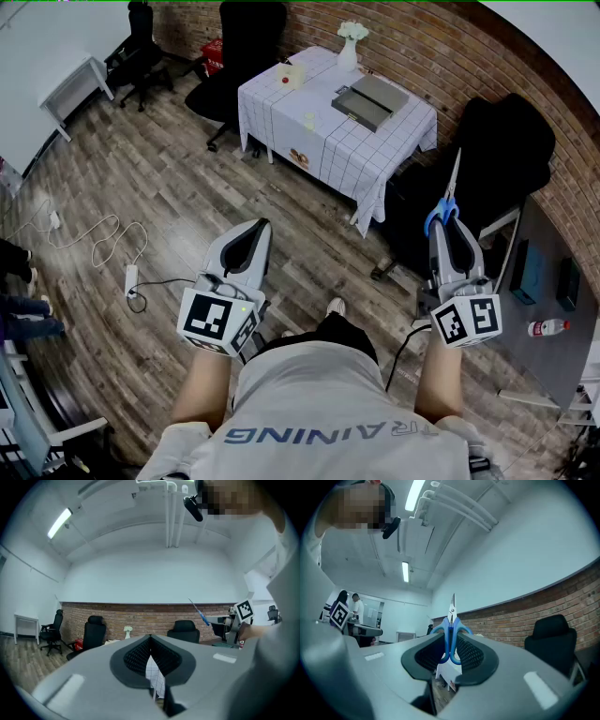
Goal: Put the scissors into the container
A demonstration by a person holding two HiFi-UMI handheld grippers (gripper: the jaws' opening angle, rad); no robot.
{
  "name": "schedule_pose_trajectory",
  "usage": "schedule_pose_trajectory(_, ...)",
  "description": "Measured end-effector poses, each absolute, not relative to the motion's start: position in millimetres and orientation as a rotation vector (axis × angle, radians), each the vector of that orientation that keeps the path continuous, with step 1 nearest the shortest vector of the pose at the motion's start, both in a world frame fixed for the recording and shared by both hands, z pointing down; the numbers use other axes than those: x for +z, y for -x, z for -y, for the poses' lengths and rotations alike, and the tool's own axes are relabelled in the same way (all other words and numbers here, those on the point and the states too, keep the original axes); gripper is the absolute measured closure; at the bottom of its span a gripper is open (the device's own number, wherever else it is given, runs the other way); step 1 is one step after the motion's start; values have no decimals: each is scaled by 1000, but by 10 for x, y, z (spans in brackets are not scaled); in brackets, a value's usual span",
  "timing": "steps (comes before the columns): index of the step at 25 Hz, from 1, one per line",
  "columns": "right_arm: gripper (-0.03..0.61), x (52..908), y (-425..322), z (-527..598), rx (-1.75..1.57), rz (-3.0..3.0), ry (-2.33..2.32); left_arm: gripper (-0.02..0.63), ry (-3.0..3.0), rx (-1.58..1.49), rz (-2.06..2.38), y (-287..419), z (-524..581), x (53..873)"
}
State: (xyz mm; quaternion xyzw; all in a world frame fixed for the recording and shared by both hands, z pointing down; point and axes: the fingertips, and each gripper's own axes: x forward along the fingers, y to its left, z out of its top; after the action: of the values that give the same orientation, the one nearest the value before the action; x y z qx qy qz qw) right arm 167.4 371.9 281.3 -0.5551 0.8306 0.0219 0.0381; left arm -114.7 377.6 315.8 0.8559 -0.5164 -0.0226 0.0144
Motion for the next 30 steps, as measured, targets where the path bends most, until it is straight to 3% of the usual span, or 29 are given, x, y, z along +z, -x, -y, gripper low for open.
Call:
schedule_pose_trajectory(21,476,2804,-1659,-3685,79,-2528,1751,612,-2672,-97,1534,1129,-3638,3209)
schedule_pose_trajectory(30,476,2922,-1500,-3125,44,-2567,1696,612,-2620,-80,1579,1303,-3275,3326)
